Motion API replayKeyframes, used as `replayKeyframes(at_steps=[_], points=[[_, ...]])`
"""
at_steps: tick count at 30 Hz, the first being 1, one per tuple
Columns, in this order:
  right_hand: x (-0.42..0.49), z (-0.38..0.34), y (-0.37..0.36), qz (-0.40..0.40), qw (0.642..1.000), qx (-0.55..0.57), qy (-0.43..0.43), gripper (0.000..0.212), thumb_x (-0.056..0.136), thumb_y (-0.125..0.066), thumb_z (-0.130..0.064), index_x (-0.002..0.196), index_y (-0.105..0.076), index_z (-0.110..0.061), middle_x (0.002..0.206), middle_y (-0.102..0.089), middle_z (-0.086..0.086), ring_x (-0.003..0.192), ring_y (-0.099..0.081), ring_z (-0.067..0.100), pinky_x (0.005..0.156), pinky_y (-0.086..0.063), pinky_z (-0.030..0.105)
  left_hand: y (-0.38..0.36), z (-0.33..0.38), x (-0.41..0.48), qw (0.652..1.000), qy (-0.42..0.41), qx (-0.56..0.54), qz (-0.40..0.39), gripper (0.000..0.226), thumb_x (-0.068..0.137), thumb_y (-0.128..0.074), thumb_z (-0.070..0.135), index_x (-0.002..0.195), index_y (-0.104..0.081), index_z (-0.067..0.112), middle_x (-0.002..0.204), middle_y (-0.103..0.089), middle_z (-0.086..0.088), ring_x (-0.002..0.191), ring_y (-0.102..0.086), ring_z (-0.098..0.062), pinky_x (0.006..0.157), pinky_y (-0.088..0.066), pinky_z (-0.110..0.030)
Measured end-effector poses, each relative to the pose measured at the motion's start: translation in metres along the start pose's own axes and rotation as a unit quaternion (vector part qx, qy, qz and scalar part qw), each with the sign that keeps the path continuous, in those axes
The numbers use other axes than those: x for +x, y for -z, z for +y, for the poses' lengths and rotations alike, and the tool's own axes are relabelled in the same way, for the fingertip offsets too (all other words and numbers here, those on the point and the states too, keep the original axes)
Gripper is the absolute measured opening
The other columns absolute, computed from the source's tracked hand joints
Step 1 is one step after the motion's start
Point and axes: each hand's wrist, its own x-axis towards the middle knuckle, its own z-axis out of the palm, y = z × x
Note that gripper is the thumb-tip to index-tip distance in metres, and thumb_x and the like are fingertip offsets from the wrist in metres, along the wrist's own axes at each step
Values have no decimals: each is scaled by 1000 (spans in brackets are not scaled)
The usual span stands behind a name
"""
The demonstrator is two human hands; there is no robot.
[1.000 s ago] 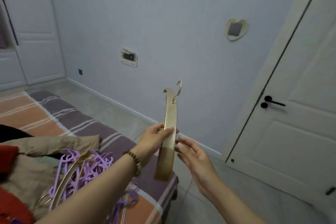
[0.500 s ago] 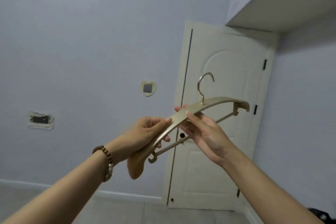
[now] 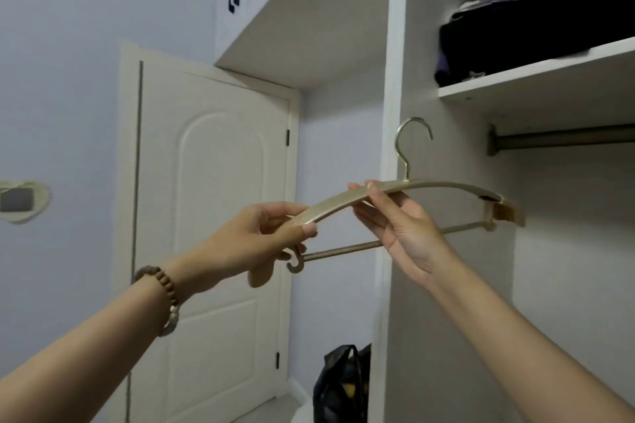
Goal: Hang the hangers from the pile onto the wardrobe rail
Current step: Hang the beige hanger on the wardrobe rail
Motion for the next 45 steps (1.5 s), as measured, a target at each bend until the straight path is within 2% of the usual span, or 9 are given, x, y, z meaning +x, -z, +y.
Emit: replayKeyframes(at_steps=[3, 6, 11, 16, 22, 29, 34, 37, 45], points=[[13, -26, 52, 43, 998, -37, 39, 25, 83, -60, -20, 105, -56, -10, 110, -70, 11, 94, -69, 15, 94, -51, 28, -49, 5, 45, 998, -61, 13, 32, 31, 81, -58, 44, 105, -66, 26, 98, -70, -9, 66, -65, -12, 62, -54, -21], [35, -48, 103, 100, 987, -100, 82, 24, 88, -59, -21, 109, -54, -10, 110, -70, 8, 99, -68, 16, 94, -50, 30, -101, 12, 94, 992, -111, 7, 54, 23, 88, -56, 39, 102, -67, 25, 96, -68, -9, 84, -65, -19, 71, -55, -25], [72, -70, 179, 144, 954, -233, 119, 76, 82, -67, -26, 143, -24, -13, 136, -52, -4, 117, -53, 6, 103, -38, 28, -185, 18, 172, 987, -143, -2, 74, 33, 90, -55, 38, 94, -66, 8, 80, -62, -18, 71, -59, -24, 74, -52, -43], [108, -85, 247, 111, 948, -284, 91, 91, 81, -69, -21, 147, -8, -16, 149, -37, -6, 120, -45, 3, 84, -38, 12, -237, 17, 247, 989, -133, -16, 57, 39, 88, -57, 37, 95, -65, -1, 70, -54, -7, 65, -50, -15, 64, -44, -34], [148, -104, 297, 118, 946, -294, 64, 114, 71, -74, -31, 150, 7, -16, 150, -36, 0, 132, -39, 12, 102, -29, 28, -268, 13, 304, 994, -89, -59, 27, 34, 88, -62, 24, 115, -60, 3, 53, -48, -1, 31, -35, -3, 34, -29, -14], [185, -116, 319, 129, 947, -291, 37, 112, 76, -74, -35, 149, 8, -10, 156, -19, 12, 142, -26, 22, 113, -25, 34, -279, 18, 339, 991, -68, -80, 80, 51, 86, -65, 21, 130, -49, 1, 80, -62, -8, 29, -43, 0, 34, -30, -9], [195, -112, 319, 120, 949, -290, 13, 142, 43, -78, -57, 149, 1, -7, 156, -19, 12, 142, -25, 25, 116, -25, 44, -280, 13, 351, 989, -68, -73, 107, 49, 85, -66, 21, 127, -52, 0, 97, -66, -20, 29, -42, 1, 34, -31, -11], [196, -104, 322, 112, 964, -242, 2, 121, 63, -79, -42, 148, -2, -2, 154, -25, 10, 140, -29, 22, 116, -24, 40, -281, 9, 351, 991, -63, -56, 105, 48, 85, -65, 22, 127, -52, 2, 103, -65, -15, 30, -41, 0, 33, -32, -13], [187, -86, 331, 125, 959, -255, 6, 116, 73, -73, -40, 149, 10, -14, 158, -12, 8, 144, -18, 17, 114, -19, 31, -274, 2, 335, 993, -58, -38, 100, 49, 82, -68, 20, 127, -53, 5, 120, -62, -10, 103, -62, -16, 77, -50, -18]])
